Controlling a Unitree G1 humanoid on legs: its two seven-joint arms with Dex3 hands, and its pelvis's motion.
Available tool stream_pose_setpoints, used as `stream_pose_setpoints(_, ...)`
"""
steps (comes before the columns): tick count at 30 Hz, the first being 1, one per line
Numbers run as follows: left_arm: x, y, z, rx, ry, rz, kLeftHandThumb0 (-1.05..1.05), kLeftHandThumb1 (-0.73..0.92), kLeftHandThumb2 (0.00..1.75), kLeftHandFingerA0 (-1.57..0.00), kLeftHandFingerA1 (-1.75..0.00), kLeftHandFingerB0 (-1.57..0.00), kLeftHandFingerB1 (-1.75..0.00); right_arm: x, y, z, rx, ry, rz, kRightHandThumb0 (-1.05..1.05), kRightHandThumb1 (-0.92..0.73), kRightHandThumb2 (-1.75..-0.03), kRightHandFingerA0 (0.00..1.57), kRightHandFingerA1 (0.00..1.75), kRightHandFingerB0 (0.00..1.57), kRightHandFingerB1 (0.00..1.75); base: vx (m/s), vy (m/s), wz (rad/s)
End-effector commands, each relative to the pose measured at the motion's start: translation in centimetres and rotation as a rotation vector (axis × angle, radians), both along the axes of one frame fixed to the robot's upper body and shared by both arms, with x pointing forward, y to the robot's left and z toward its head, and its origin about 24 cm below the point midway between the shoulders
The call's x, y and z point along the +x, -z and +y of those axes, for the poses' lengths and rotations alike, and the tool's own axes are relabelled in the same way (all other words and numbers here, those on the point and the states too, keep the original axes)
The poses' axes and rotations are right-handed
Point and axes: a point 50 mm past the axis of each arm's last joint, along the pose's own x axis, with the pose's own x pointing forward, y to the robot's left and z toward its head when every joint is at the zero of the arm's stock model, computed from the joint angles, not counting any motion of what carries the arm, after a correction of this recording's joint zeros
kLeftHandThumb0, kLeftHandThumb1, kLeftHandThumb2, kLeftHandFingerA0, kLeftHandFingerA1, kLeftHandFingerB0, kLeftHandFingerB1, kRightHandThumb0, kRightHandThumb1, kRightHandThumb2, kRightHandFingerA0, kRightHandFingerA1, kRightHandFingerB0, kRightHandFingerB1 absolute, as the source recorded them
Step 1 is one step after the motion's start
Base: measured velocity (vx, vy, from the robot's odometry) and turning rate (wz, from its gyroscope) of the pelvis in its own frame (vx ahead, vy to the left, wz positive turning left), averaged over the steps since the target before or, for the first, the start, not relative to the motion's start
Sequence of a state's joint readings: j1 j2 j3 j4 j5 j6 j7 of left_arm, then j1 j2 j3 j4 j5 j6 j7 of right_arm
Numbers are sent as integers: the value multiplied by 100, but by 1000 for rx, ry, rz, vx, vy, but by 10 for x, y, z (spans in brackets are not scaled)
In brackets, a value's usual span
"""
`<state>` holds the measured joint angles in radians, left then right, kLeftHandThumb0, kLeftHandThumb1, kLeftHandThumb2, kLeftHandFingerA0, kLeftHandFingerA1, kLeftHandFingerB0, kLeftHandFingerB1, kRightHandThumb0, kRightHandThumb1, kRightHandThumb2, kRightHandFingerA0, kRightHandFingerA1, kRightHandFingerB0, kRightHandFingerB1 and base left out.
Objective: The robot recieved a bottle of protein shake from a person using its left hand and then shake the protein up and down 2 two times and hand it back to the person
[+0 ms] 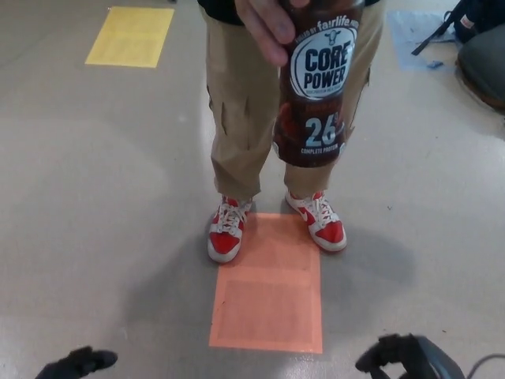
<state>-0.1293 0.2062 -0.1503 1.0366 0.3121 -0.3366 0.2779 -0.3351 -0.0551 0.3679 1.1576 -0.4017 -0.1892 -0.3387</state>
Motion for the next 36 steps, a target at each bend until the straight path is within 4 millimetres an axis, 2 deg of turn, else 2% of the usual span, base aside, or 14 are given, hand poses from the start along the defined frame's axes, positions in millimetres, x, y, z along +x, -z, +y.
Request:
stream_pose_setpoints(1,12,-31,4,82,102,-330,-25,79,64,-86,-46,-69,-43,8,-15,8,-81,-85,-277,-46,-60,-107,94,79,92,66,0,0,0)
stream_pose_setpoints(10,30,-63,-11,-17,244,-474,-30,80,64,-79,-45,-66,-42,6,-14,7,-89,-86,-274,-47,-59,-106,94,91,93,69,0,0,0)
stream_pose_setpoints(18,40,-99,-24,-92,360,-541,-27,68,60,-69,-43,-59,-40,3,-11,7,-94,-87,-272,-48,-58,-108,95,87,93,68,0,0,0)
stream_pose_setpoints(20,41,-107,-30,-112,385,-539,-42,62,59,-63,-40,-54,-37,2,-11,7,-85,-86,-274,-49,-58,-106,94,82,92,68,0,0,0)
stream_pose_setpoints(21,41,-109,-31,-112,390,-539,-42,62,59,-63,-40,-54,-37,2,-11,7,-84,-85,-274,-49,-58,-106,94,82,92,68,0,0,0)
stream_pose_setpoints(22,44,-120,-37,-132,437,-530,-39,60,58,-56,-39,-47,-36,3,-11,8,-88,-92,-270,-49,-59,-107,94,80,91,69,0,0,0)
stream_pose_setpoints(24,45,-126,-41,-139,459,-511,-44,59,58,-51,-38,-43,-34,3,-11,8,-90,-94,-273,-49,-56,-111,94,83,91,69,0,0,0)
stream_pose_setpoints(25,48,-136,-48,-148,516,-482,-52,60,59,-40,-34,-32,-31,4,-11,8,-101,-92,-264,-48,-58,-109,95,90,93,67,0,0,0)
stream_pose_setpoints(27,49,-144,-53,-147,563,-459,-60,60,58,-30,-32,-23,-29,4,-11,9,-92,-87,-266,-52,-60,-100,93,84,91,67,0,0,0)
stream_pose_setpoints(30,52,-156,-60,-177,618,-419,-66,60,58,-21,-30,-16,-27,4,-11,8,-96,-94,-258,-51,-58,-100,91,90,89,69,0,0,0)
stream_pose_setpoints(31,55,-161,-64,-207,634,-403,-36,33,92,0,-48,0,-47,4,-11,8,-97,-95,-261,-50,-57,-100,91,94,90,68,0,0,0)
stream_pose_setpoints(32,58,-170,-69,-274,649,-376,-69,46,83,-2,-34,-9,-30,4,-12,8,-92,-91,-263,-50,-56,-101,93,100,91,69,0,0,0)
stream_pose_setpoints(35,62,-183,-75,-366,662,-328,-68,45,84,0,-28,-8,-27,5,-12,8,-97,-96,-275,-48,-56,-102,95,99,90,69,0,0,0)
stream_pose_setpoints(36,64,-189,-76,-398,660,-307,-71,57,58,-5,-26,-6,-24,5,-13,8,-94,-95,-273,-49,-57,-101,95,98,90,69,0,0,0)
